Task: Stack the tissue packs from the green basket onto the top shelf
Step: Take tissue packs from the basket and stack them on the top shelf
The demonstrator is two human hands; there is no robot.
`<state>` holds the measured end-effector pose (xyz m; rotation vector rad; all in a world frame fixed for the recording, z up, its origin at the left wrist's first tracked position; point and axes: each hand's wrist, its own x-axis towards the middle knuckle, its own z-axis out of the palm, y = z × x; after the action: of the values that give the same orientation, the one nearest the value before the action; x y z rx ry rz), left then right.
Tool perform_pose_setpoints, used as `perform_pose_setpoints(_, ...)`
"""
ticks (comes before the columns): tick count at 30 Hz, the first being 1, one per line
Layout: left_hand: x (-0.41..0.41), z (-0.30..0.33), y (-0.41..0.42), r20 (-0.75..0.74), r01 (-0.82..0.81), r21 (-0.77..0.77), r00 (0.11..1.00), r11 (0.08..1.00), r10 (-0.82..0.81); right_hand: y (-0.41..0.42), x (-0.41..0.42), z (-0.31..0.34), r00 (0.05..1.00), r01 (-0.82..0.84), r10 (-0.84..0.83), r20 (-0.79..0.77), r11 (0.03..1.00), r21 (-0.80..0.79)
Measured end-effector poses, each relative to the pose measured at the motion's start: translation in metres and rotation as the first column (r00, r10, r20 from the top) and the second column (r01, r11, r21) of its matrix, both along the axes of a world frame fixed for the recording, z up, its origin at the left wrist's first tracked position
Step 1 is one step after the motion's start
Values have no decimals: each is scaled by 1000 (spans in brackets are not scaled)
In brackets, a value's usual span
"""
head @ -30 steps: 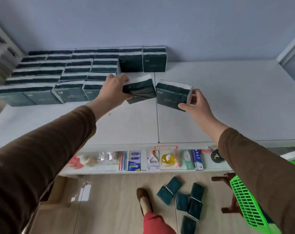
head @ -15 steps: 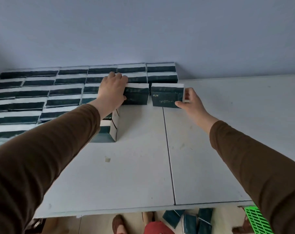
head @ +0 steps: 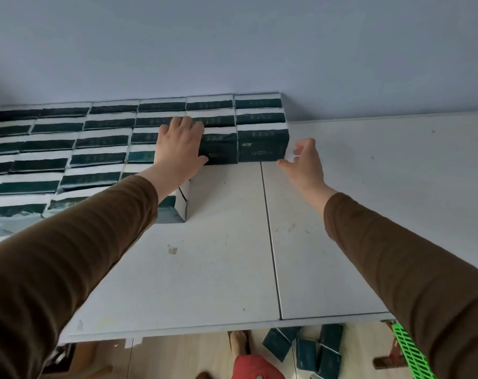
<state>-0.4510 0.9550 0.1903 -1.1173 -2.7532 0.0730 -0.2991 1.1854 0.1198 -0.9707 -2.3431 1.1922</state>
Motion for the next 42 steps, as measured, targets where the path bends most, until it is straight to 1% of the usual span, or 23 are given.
perform_pose_setpoints(2, 25, 3, -7, 19, 23, 55, 1000, 998, -24, -9, 27, 10, 999, -43, 40, 32, 995, 93)
perform_pose_setpoints(5, 76, 5, -19, 34, 63, 95, 997, 993, -66, -30, 78, 22, 989, -140, 124, 82, 964, 226)
perform_pose_setpoints(8, 143, 0, -35, -1, 113, 112, 994, 987, -113, -54, 143, 27, 980, -200, 186, 77, 938, 284)
perform_pose_setpoints(13, 272, -12, -63, 8, 172, 201, 984, 964, -177, -91, 268, 30, 976, -217, 205, 73, 875, 432)
perform_pose_setpoints(17, 369, -22, -66, 22, 232, 225, 970, 946, -243, -99, 373, 24, 969, -246, 205, 138, 849, 467)
perform_pose_setpoints(23, 485, -52, -23, 204, 264, 224, 929, 938, -310, -68, 513, -1, 953, -222, 111, 280, 888, 403)
perform_pose_setpoints(26, 536, -78, 12, 262, 306, 182, 901, 935, -346, -37, 576, -23, 920, -196, 54, 388, 920, 338)
perform_pose_setpoints(28, 568, -94, 44, 294, 340, 150, 881, 928, -370, -8, 615, -40, 901, -166, 18, 432, 937, 307)
perform_pose_setpoints(31, 616, -120, 105, 355, 385, 139, 841, 912, -409, 46, 668, -69, 894, -82, -30, 446, 970, 231)
perform_pose_setpoints(34, 663, -153, 181, 428, 404, 137, 799, 904, -422, 114, 715, -111, 870, 16, -66, 488, 994, 106)
perform_pose_setpoints(39, 720, -237, 312, 566, 465, 44, 717, 884, -406, 226, 769, -192, 764, 137, -96, 638, 990, -15)
perform_pose_setpoints(42, 737, -294, 383, 595, 499, -25, 703, 866, -388, 275, 782, -242, 679, 162, -85, 729, 986, -36)
